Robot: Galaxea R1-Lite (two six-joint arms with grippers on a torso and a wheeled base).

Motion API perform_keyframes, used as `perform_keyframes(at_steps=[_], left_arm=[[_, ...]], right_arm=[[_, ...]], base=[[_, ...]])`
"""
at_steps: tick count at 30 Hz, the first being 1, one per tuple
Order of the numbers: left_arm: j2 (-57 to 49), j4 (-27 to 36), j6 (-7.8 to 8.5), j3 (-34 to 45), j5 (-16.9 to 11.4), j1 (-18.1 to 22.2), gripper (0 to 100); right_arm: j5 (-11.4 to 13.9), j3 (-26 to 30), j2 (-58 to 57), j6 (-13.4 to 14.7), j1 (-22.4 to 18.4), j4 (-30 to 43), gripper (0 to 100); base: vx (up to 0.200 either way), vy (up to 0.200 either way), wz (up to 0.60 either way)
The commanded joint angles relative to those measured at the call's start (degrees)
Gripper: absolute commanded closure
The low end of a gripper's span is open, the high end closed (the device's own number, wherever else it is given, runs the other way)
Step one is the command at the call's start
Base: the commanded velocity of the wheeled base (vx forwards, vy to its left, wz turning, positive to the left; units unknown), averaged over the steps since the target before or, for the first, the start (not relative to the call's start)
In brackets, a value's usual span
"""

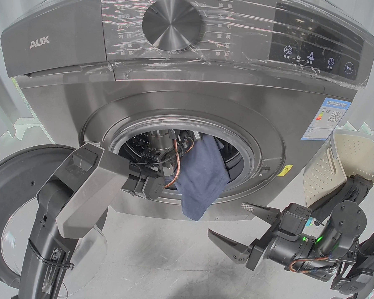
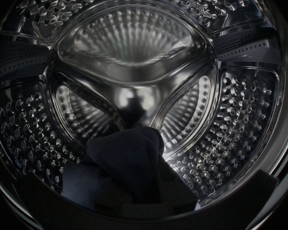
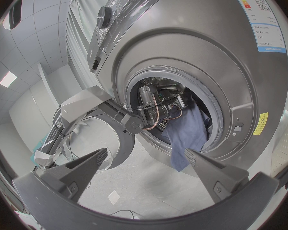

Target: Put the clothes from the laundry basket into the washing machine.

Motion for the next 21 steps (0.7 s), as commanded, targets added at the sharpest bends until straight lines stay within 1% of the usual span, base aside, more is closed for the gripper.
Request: perform_keyframes(at_steps=[1,5,7,9,10,13,16,21], left_arm=[[1.48,-0.24,0.01,1.44,0.45,0.3,0],[0.08,-0.15,-0.08,5.48,0.01,-0.66,0],[-1.86,0.2,0.1,10.22,-1.13,-1.37,0],[-3.35,0.38,0.01,14.09,-3.07,-1.98,0],[-4.58,0.55,0.01,17.08,-4.47,-2.51,0],[-6.69,1.26,0.19,22.27,-5.62,-3.39,0],[-7.48,2.93,0.36,25.08,-5.97,-4.09,0],[-7.3,3.1,0.54,26.66,-6.76,-4.27,0]], right_arm=[[0.0,0.02,0.22,0.01,0.0,-0.03,0],[0.0,0.02,0.13,0.01,-0.08,-0.03,0],[0.0,0.02,0.22,0.01,-0.08,-0.03,0],[0.0,0.02,0.13,0.01,-0.08,-0.03,0],[0.0,0.02,0.13,0.01,-0.08,-0.03,0],[0.0,0.02,0.22,0.01,-0.08,-0.03,0],[0.0,0.11,0.22,0.01,0.0,-0.03,0],[0.0,0.11,0.13,0.01,0.0,-0.03,0]], base=[[0.0,0.0,0.0],[0.0,0.0,0.0],[0.0,0.0,0.0],[0.0,0.0,0.0],[0.0,0.0,0.0],[0.0,0.0,0.0],[0.0,0.0,0.0],[0.0,0.0,0.0]])
